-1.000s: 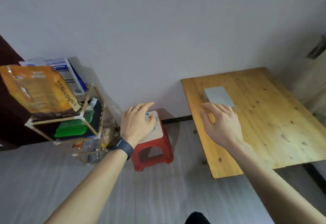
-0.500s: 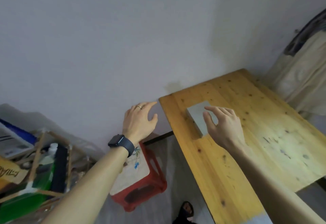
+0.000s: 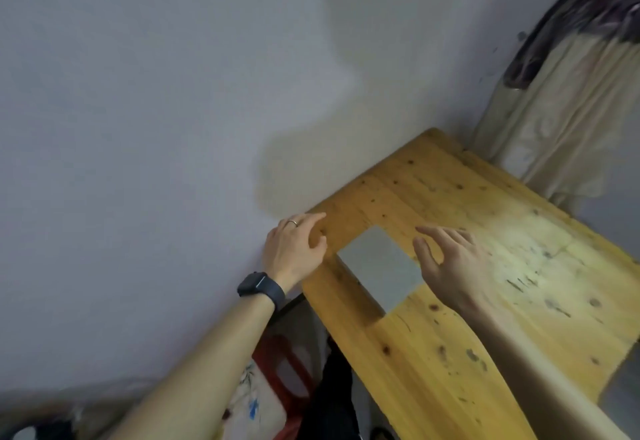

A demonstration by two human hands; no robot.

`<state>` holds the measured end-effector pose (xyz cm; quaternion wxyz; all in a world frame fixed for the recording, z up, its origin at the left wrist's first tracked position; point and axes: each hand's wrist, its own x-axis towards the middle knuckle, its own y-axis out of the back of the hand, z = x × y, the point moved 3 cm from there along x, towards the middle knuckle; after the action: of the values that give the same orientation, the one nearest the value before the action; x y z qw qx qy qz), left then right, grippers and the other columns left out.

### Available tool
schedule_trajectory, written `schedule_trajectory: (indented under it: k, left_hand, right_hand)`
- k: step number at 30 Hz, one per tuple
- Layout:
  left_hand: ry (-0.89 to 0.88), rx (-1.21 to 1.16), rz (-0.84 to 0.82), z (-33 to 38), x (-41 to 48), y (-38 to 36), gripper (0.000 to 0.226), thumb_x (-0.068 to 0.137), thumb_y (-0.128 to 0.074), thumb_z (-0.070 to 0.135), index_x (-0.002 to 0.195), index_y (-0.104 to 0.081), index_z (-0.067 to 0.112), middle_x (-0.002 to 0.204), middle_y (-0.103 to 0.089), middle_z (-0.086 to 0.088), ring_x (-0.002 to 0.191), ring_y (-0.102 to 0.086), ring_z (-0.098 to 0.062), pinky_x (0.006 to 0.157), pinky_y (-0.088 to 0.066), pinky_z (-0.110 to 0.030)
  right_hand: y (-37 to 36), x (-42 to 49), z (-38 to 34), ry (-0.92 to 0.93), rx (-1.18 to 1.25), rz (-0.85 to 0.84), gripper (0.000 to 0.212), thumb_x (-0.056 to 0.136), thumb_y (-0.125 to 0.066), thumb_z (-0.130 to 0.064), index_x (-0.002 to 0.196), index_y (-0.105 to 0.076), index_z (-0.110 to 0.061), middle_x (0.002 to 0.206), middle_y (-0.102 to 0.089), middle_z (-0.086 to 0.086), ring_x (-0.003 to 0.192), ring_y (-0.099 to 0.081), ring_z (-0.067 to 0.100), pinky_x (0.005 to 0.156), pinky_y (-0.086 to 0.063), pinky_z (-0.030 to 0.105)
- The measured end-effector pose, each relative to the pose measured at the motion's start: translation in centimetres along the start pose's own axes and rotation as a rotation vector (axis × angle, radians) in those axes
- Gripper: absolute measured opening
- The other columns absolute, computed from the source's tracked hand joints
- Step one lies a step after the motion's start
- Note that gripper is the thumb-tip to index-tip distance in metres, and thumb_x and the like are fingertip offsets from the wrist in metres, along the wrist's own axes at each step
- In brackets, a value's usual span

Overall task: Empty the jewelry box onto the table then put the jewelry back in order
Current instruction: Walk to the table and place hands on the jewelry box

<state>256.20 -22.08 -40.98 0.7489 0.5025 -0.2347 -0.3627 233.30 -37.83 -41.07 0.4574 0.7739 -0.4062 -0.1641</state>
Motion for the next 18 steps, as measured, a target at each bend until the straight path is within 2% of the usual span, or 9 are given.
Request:
schedule_trajectory:
  k: [5, 11, 18]
  left_hand:
    - [-0.166, 0.018, -0.22, 0.2, 9.2, -6.0, 0.048, 0.096, -0.052, 0.039, 0.144, -0.046, 0.037, 0.145, -0.05, 0.009, 0.133, -0.043, -0.016, 0.108, -0.037, -0.035]
    - [-0.403, 0.093, -0.47, 0.5, 17.8, -12.1, 0.048, 0.096, -0.051, 0.038, 0.144, -0.047, 0.034, 0.145, -0.05, 0.006, 0.133, -0.044, -0.016, 0.107, -0.041, -0.039]
    - [-0.56, 0.108, -0.615, -0.3, 22.6, -17.4, 0.046, 0.097, -0.052, 0.036, 0.142, -0.049, 0.035, 0.146, -0.049, 0.005, 0.134, -0.042, -0.016, 0.108, -0.041, -0.037]
  right_hand:
    - [-3.1, 2.9, 3.7, -0.211, -0.05, -0.003, 0.038, 0.099, -0.047, -0.047, 0.125, -0.067, -0.029, 0.127, -0.067, -0.006, 0.127, -0.049, 0.02, 0.103, -0.04, 0.038]
    - [-7.5, 4.7, 4.6, -0.478, -0.081, -0.067, 0.04, 0.1, -0.045, -0.049, 0.13, -0.063, -0.031, 0.132, -0.064, -0.01, 0.131, -0.046, 0.017, 0.104, -0.04, 0.036]
    - [-13.3, 3.7, 4.4, -0.707, -0.027, -0.097, 0.04, 0.101, -0.047, -0.047, 0.133, -0.062, -0.03, 0.134, -0.061, -0.013, 0.131, -0.043, 0.012, 0.107, -0.038, 0.029]
